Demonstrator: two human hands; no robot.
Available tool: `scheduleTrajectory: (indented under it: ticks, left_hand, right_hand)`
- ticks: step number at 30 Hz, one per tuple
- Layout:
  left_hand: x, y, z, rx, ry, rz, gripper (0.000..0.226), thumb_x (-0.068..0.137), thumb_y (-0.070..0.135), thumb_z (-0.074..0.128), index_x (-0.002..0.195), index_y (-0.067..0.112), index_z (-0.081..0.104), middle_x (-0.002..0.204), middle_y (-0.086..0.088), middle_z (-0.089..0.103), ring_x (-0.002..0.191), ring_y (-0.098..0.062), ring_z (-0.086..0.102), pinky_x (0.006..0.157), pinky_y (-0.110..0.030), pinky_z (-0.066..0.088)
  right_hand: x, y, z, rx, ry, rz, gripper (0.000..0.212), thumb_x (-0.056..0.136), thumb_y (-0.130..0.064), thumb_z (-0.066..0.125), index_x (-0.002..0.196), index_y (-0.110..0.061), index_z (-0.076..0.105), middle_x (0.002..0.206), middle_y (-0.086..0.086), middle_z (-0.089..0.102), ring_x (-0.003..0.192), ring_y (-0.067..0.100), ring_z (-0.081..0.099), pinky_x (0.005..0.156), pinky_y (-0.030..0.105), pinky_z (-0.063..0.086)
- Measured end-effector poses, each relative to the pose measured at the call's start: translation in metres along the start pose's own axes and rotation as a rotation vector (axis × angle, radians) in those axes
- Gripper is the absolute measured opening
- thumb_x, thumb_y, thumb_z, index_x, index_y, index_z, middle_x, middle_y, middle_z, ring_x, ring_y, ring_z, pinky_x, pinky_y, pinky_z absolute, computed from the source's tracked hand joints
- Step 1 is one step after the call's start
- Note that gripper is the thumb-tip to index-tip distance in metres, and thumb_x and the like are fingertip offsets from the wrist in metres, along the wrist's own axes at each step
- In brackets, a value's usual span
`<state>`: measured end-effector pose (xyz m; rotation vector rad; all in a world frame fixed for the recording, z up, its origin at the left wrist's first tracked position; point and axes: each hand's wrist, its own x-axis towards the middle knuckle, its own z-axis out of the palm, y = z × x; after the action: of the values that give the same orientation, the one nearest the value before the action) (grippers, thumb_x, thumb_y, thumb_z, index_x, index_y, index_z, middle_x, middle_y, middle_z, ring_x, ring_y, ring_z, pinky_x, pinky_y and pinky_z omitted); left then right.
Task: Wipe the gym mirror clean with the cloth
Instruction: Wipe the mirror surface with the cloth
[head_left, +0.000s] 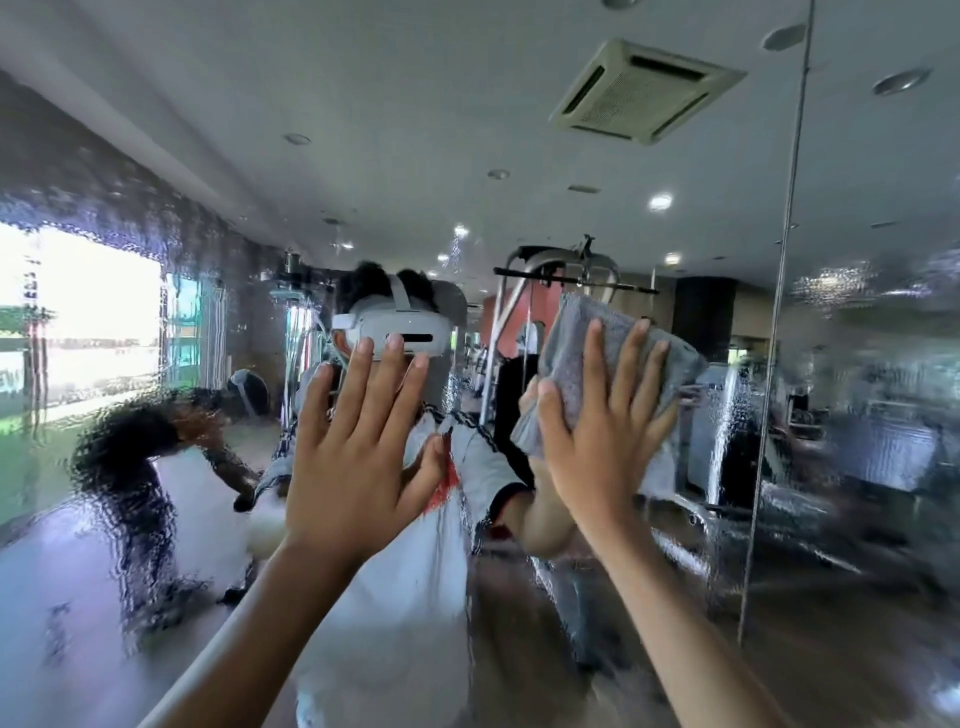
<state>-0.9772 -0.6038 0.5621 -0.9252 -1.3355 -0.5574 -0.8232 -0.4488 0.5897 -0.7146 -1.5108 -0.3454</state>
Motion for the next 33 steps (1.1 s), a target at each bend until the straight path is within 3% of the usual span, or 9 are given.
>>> scheduleTrajectory:
  ticks: [6,9,13,16,20,26,28,31,33]
  left_hand:
    - [-0.002,-0.003,0.001,-0.017,0.013,0.015,0.065,0.102,0.046,0.035,0.155,0.009,0.035,0.163,-0.013,0.025,0.153,-0.030,0.020,0.122,-0.053,0.020]
    - [-0.002,0.000,0.001,-0.014,0.012,0.002,0.065,0.102,0.046,0.034,0.156,0.009,0.033,0.164,-0.012,0.024,0.153,-0.030,0.020,0.123,-0.052,0.017]
    - [-0.003,0.001,0.001,-0.009,0.010,-0.001,0.065,0.102,0.045,0.035,0.156,0.010,0.033,0.164,-0.012,0.024,0.153,-0.030,0.021,0.124,-0.050,0.013]
    - [-0.004,-0.003,0.002,-0.012,0.018,0.011,0.064,0.102,0.046,0.037,0.155,0.010,0.035,0.163,-0.012,0.026,0.152,-0.031,0.023,0.124,-0.049,0.013]
    - [-0.005,-0.003,0.002,-0.017,0.004,0.008,0.064,0.103,0.046,0.034,0.155,0.010,0.034,0.164,-0.013,0.025,0.152,-0.031,0.022,0.124,-0.051,0.014]
    - [-0.020,0.013,0.001,-0.022,-0.013,-0.059,0.064,0.102,0.044,0.034,0.156,0.012,0.032,0.165,-0.013,0.022,0.154,-0.031,0.017,0.124,-0.052,0.013]
    - [-0.032,0.012,0.001,-0.020,-0.023,-0.044,0.063,0.100,0.043,0.038,0.156,0.014,0.033,0.164,-0.013,0.025,0.153,-0.032,0.020,0.123,-0.053,0.016]
    - [-0.039,0.007,0.000,-0.015,-0.044,-0.015,0.064,0.099,0.042,0.041,0.156,0.014,0.033,0.163,-0.014,0.026,0.152,-0.034,0.022,0.124,-0.052,0.014]
    - [-0.038,0.009,0.000,-0.024,-0.052,-0.026,0.063,0.099,0.041,0.039,0.156,0.014,0.033,0.163,-0.015,0.025,0.152,-0.035,0.022,0.124,-0.053,0.012]
  right_hand:
    - [-0.065,0.028,-0.005,-0.084,-0.083,-0.560,0.070,0.097,-0.064,0.035,0.156,-0.034,0.015,0.164,0.004,0.014,0.151,0.028,0.015,0.121,0.051,0.007]
    - [-0.041,0.052,-0.006,-0.095,-0.066,-0.411,0.071,0.097,-0.071,0.023,0.156,-0.035,0.005,0.163,-0.001,0.009,0.150,0.025,0.009,0.120,0.056,0.008]
    - [-0.011,0.021,-0.001,-0.026,-0.011,-0.047,0.073,0.097,-0.073,0.014,0.155,-0.030,0.016,0.164,0.012,0.017,0.150,0.034,0.013,0.117,0.065,0.006]
    - [-0.041,0.005,0.003,-0.043,-0.039,-0.221,0.071,0.099,-0.068,0.020,0.156,-0.026,0.017,0.164,0.011,0.013,0.151,0.034,0.013,0.119,0.061,0.004]
    - [-0.079,0.049,-0.005,-0.086,-0.090,-0.522,0.067,0.099,-0.066,0.025,0.155,-0.030,0.017,0.166,0.002,0.003,0.153,0.026,0.005,0.118,0.061,0.016]
    - [-0.038,0.024,0.003,-0.038,0.046,0.036,0.069,0.100,-0.065,0.019,0.155,-0.024,0.022,0.163,0.013,0.020,0.149,0.031,0.016,0.121,0.049,0.000]
    - [-0.050,0.007,0.004,-0.027,0.046,-0.037,0.068,0.100,-0.062,0.025,0.155,-0.023,0.023,0.162,0.015,0.023,0.149,0.034,0.018,0.121,0.051,0.000]
    - [-0.094,0.029,0.001,-0.057,-0.028,-0.390,0.068,0.095,-0.056,0.044,0.154,-0.027,0.028,0.162,0.012,0.024,0.150,0.034,0.022,0.120,0.055,0.012]
    - [-0.110,0.057,-0.003,-0.069,-0.038,-0.446,0.065,0.095,-0.055,0.046,0.153,-0.029,0.032,0.163,0.008,0.022,0.150,0.032,0.024,0.118,0.057,0.020]
